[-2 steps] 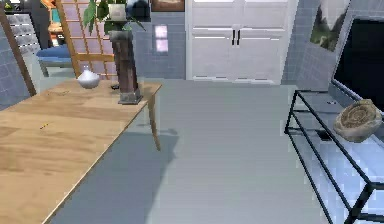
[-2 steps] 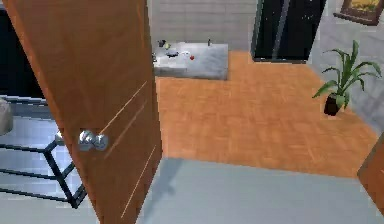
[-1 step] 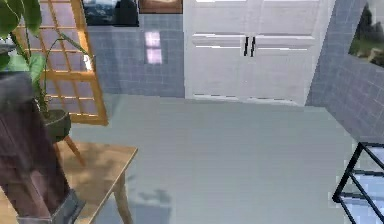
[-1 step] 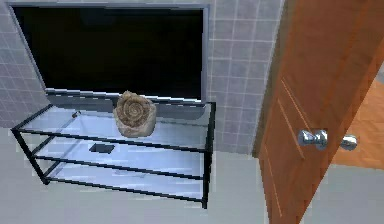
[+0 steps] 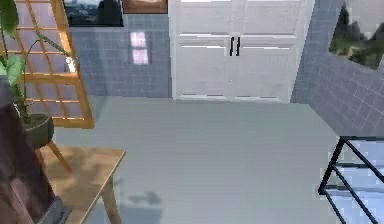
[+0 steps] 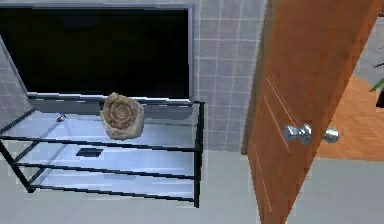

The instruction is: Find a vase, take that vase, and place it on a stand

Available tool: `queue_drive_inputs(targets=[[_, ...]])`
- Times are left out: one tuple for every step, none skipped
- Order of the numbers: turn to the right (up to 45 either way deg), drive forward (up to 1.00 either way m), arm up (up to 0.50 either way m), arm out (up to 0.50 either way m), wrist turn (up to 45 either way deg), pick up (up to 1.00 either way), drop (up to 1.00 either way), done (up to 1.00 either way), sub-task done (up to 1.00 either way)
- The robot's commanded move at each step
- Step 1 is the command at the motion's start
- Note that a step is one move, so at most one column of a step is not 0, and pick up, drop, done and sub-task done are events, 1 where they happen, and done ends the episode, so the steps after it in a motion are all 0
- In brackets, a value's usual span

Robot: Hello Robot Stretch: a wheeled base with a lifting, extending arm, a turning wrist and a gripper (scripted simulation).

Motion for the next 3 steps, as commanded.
queue_drive_inputs(targets=[[0.0, 0.45, 0.00, 0.00, 0.0, 0.00, 0.00, 0.00, 0.00], [-45.0, 0.00, 0.00, 0.00, 0.0, 0.00, 0.00, 0.00, 0.00], [-45.0, 0.00, 0.00, 0.00, 0.0, 0.00, 0.00, 0.00, 0.00]])
